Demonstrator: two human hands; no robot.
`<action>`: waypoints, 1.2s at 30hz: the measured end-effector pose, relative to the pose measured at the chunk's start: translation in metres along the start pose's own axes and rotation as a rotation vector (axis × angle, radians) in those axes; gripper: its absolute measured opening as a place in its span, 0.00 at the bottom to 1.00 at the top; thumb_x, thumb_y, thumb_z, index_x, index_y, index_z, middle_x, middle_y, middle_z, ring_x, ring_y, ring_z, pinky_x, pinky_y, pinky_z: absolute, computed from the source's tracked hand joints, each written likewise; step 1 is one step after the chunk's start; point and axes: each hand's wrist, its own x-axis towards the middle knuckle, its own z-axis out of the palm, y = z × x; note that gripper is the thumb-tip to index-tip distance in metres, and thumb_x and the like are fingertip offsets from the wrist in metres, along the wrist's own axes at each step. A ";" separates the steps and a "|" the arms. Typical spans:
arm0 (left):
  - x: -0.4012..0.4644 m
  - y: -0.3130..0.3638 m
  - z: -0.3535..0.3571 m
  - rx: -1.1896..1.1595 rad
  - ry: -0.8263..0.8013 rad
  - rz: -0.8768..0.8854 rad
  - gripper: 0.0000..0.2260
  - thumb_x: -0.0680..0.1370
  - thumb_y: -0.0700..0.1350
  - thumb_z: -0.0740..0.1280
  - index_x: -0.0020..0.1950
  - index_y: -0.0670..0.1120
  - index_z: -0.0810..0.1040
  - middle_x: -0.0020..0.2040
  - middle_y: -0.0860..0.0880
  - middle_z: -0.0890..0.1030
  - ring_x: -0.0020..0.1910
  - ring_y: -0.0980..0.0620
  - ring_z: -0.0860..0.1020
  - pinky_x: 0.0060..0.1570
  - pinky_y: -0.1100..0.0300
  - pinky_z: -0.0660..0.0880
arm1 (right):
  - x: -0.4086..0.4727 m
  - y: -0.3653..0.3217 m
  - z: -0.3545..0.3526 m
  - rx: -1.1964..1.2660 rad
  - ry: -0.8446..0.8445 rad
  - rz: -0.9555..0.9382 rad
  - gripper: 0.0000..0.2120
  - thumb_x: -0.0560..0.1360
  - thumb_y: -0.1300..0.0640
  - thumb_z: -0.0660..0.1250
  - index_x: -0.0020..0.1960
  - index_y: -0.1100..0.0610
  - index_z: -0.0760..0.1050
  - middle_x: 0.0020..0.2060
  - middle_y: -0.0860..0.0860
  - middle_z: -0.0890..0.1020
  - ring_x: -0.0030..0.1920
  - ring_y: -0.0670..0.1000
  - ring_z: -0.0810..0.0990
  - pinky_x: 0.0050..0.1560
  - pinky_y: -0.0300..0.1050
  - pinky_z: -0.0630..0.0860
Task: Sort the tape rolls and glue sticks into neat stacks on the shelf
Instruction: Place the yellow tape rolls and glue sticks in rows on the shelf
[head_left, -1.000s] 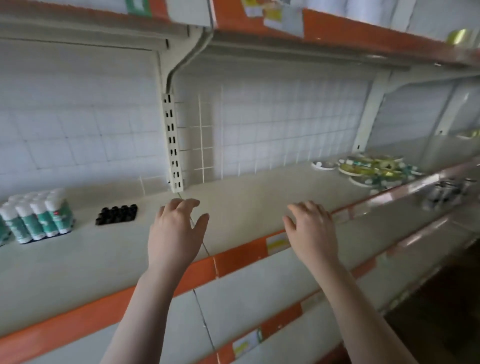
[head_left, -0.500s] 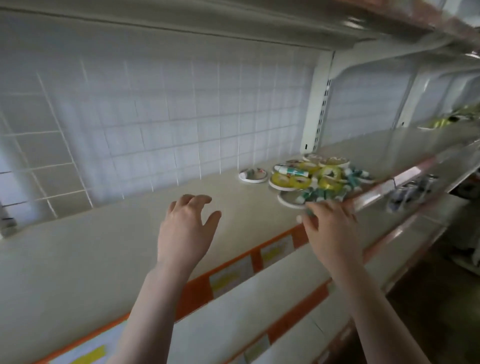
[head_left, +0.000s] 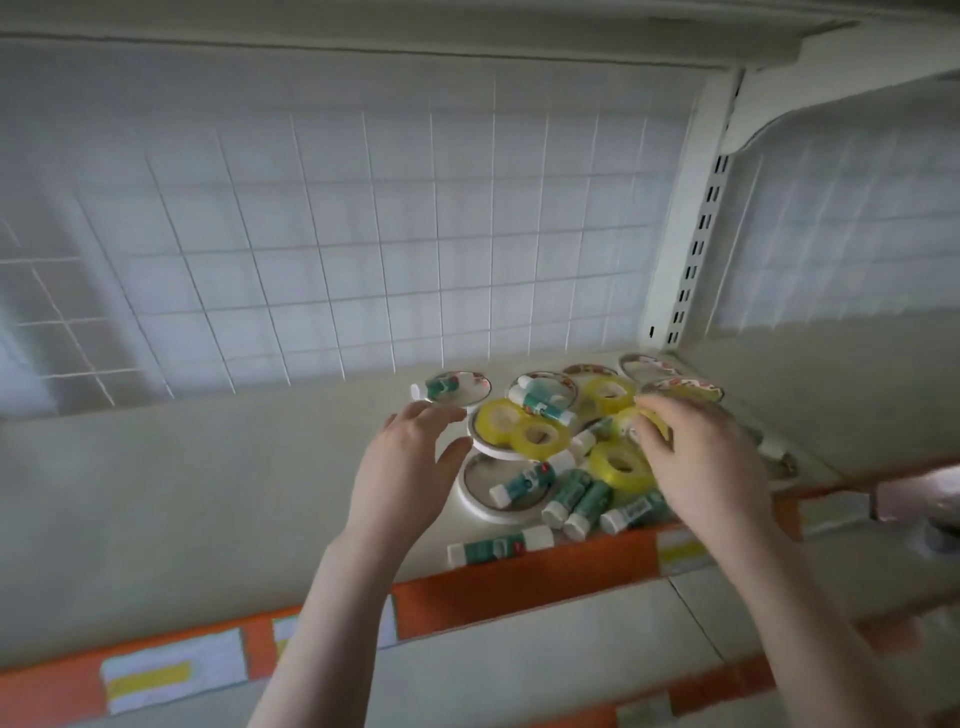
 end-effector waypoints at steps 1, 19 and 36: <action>0.001 0.004 0.004 0.006 0.000 -0.019 0.13 0.76 0.45 0.67 0.60 0.49 0.78 0.60 0.51 0.78 0.57 0.49 0.75 0.53 0.56 0.71 | 0.010 0.003 0.001 0.019 -0.039 -0.034 0.09 0.76 0.57 0.66 0.54 0.58 0.80 0.44 0.55 0.83 0.43 0.57 0.80 0.39 0.45 0.74; -0.014 -0.031 0.000 0.174 0.052 -0.268 0.12 0.76 0.44 0.68 0.59 0.50 0.78 0.57 0.53 0.78 0.56 0.52 0.76 0.52 0.61 0.69 | 0.084 -0.041 0.084 0.063 -0.401 -0.423 0.09 0.79 0.55 0.58 0.54 0.55 0.75 0.43 0.49 0.80 0.44 0.51 0.78 0.41 0.43 0.74; 0.025 0.018 0.022 0.126 -0.151 0.075 0.13 0.77 0.48 0.66 0.61 0.53 0.77 0.60 0.56 0.77 0.58 0.56 0.74 0.55 0.59 0.72 | 0.077 0.012 0.038 0.347 -0.095 -0.190 0.07 0.72 0.60 0.70 0.50 0.55 0.79 0.39 0.49 0.82 0.32 0.49 0.75 0.28 0.37 0.67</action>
